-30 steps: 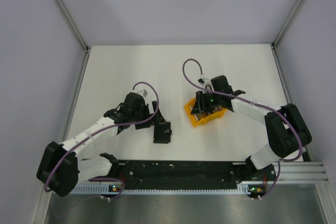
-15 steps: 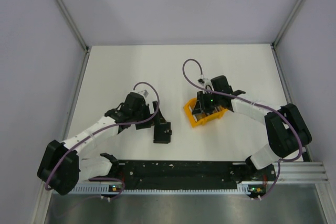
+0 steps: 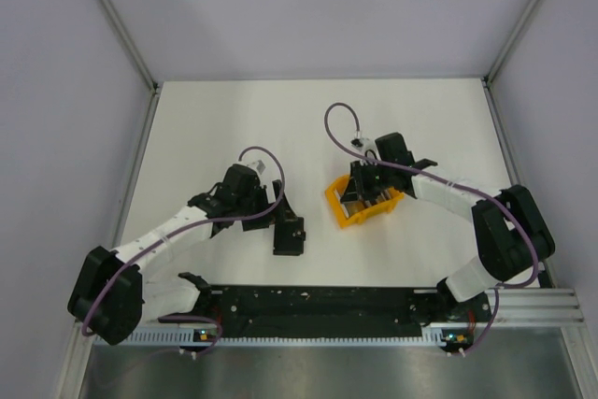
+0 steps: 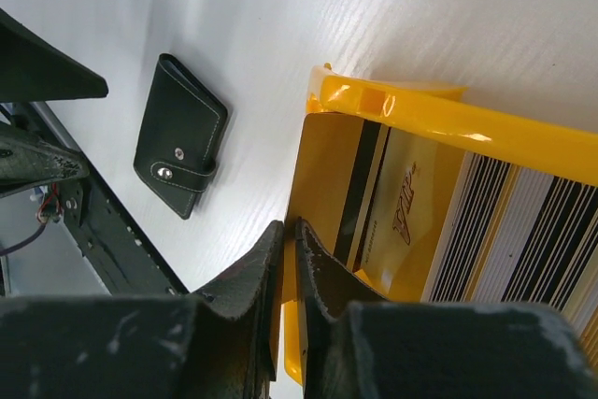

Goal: Put the credit cards into the card holder
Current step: Pick up the credit card from the storage box.

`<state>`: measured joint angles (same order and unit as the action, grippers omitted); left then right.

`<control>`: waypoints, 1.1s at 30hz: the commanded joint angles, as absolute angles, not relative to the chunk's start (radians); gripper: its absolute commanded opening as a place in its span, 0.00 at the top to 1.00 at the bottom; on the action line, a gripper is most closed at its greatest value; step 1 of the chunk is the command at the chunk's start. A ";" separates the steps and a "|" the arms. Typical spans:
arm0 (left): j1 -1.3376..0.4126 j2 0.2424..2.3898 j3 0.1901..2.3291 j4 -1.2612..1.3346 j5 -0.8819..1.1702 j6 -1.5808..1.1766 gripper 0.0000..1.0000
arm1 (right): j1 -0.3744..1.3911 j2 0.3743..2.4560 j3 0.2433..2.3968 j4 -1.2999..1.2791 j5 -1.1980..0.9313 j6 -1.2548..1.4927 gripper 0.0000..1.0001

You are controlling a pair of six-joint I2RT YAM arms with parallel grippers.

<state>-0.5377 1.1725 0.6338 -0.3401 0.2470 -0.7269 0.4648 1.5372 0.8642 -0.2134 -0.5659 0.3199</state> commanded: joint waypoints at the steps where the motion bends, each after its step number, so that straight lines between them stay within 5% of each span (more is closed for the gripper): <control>1: -0.541 1.177 0.635 -0.291 0.259 -0.723 0.03 | 0.472 1.496 0.911 -0.193 -0.597 0.325 0.92; 11: -0.541 1.184 0.635 -0.287 0.264 -0.722 0.03 | 0.474 1.505 0.931 -0.270 -0.420 0.279 1.00; 33: -0.541 1.212 0.634 -0.273 0.275 -0.713 0.03 | 0.500 1.591 0.957 -0.290 -0.380 0.253 0.98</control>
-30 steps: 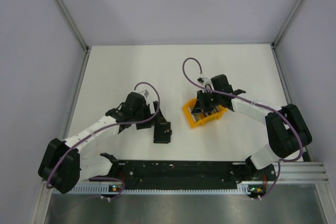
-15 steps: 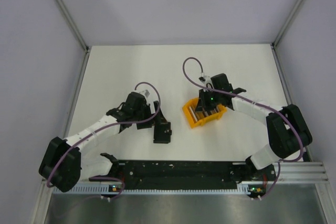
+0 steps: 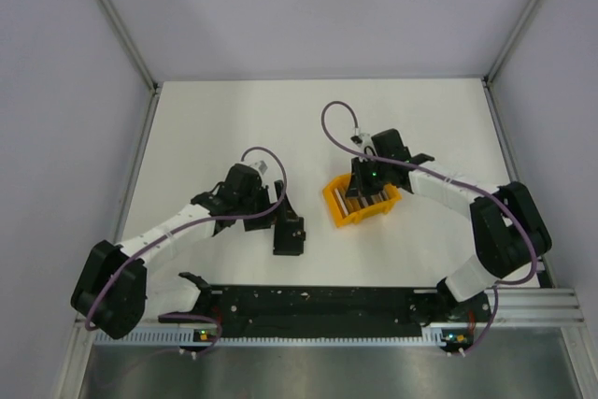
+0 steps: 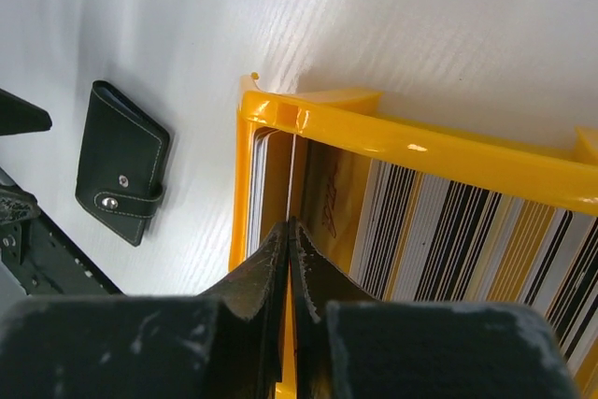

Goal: Put the credit cards into the card holder
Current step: Pick up the credit card from the storage box.

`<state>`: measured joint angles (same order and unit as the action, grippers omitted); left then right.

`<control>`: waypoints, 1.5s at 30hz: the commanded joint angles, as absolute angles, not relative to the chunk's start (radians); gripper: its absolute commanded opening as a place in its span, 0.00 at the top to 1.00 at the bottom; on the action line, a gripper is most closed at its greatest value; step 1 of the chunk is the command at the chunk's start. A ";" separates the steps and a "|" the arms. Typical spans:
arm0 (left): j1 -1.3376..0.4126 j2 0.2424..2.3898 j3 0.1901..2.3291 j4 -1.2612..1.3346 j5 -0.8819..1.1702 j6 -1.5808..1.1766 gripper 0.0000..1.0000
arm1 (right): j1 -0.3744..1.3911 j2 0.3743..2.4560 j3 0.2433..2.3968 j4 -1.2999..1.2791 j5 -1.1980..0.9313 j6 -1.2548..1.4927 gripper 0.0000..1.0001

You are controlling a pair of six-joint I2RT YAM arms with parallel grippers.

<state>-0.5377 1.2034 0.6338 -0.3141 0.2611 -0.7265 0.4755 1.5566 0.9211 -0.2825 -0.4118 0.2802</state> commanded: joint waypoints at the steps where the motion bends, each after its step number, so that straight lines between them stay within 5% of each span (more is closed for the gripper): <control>1: -0.540 1.212 0.634 -0.273 0.275 -0.713 0.03 | 0.505 1.594 0.957 -0.291 -0.367 0.255 0.98; 36: -0.541 1.220 0.632 -0.268 0.278 -0.716 0.03 | 0.537 1.605 0.968 -0.241 -0.433 0.296 0.77; 45: -0.541 1.220 0.629 -0.272 0.279 -0.713 0.03 | 0.538 1.597 0.965 -0.236 -0.417 0.313 0.82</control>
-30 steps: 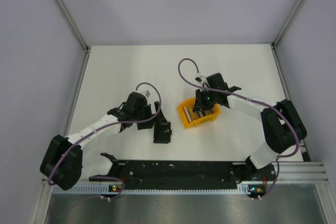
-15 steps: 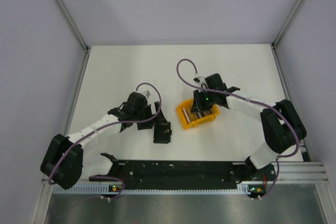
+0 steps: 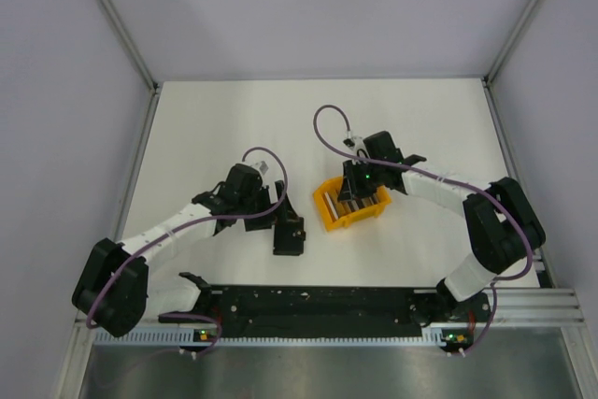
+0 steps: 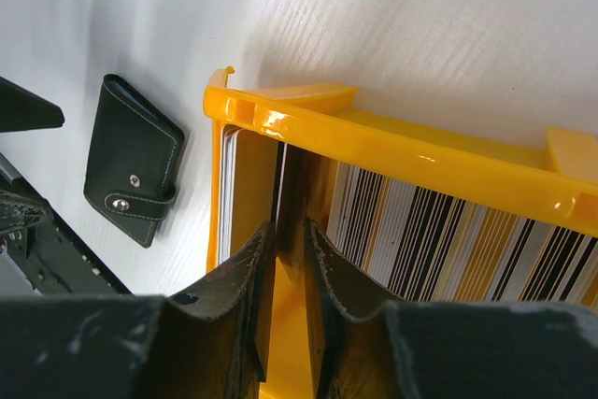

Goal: Put the credit cards into the card holder
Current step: Pick up the credit card from the storage box.

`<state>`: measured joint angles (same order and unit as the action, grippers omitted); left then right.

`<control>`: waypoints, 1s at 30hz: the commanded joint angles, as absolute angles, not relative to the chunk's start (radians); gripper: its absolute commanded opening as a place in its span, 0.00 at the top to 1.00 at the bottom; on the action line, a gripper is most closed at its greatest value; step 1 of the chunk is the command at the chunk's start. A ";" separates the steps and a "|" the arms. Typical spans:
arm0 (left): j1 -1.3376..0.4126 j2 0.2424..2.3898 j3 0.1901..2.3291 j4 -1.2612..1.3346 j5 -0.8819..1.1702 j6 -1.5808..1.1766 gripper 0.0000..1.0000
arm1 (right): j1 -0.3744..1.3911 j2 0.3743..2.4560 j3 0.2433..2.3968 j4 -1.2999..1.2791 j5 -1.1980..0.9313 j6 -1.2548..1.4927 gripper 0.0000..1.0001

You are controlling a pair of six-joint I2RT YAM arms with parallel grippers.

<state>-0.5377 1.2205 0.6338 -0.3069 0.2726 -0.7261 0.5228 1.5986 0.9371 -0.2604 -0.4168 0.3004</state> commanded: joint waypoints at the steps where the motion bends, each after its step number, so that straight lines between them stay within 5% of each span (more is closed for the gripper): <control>1: -0.541 1.220 0.630 -0.272 0.279 -0.715 0.03 | 0.537 1.597 0.968 -0.236 -0.417 0.316 0.85; 22: -0.541 1.221 0.632 -0.270 0.284 -0.713 0.04 | 0.535 1.592 0.974 -0.227 -0.446 0.344 0.71; 30: -0.541 1.223 0.634 -0.270 0.285 -0.712 0.04 | 0.537 1.618 0.988 -0.227 -0.485 0.337 0.77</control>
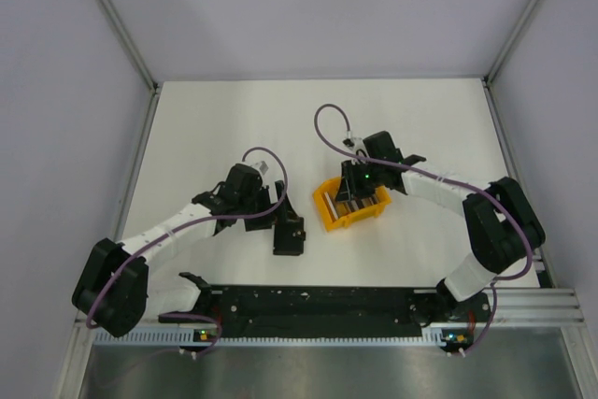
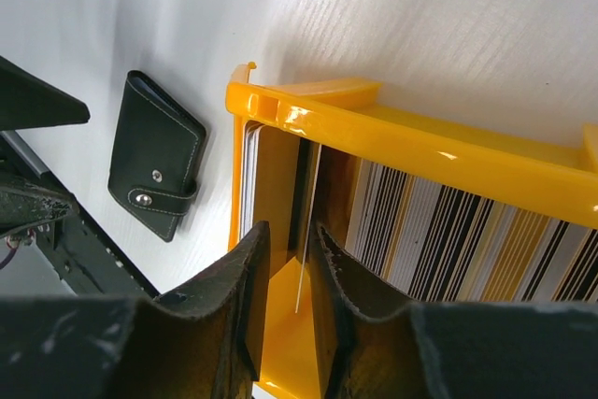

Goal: Put the credit cards into the card holder
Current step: Pick up the credit card from the storage box.

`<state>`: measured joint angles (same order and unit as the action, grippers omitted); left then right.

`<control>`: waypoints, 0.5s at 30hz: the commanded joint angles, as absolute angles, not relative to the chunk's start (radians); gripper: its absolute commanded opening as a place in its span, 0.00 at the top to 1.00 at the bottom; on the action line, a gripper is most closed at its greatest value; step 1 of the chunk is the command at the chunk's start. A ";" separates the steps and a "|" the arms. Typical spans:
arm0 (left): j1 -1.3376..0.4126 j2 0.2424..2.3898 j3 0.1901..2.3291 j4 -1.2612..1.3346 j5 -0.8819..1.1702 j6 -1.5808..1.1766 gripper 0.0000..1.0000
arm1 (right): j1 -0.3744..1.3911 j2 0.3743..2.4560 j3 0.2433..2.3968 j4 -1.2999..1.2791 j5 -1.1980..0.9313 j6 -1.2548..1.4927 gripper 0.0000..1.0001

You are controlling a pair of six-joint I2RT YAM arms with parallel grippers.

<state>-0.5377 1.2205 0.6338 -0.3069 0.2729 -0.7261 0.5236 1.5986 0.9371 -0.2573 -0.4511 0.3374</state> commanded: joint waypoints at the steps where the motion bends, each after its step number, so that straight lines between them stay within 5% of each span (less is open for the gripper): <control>1: -0.541 1.224 0.632 -0.268 0.285 -0.712 0.04 | 0.537 1.621 0.988 -0.227 -0.488 0.337 0.78; 15: -0.541 1.224 0.634 -0.271 0.285 -0.710 0.04 | 0.569 1.655 0.992 -0.241 -0.399 0.331 0.87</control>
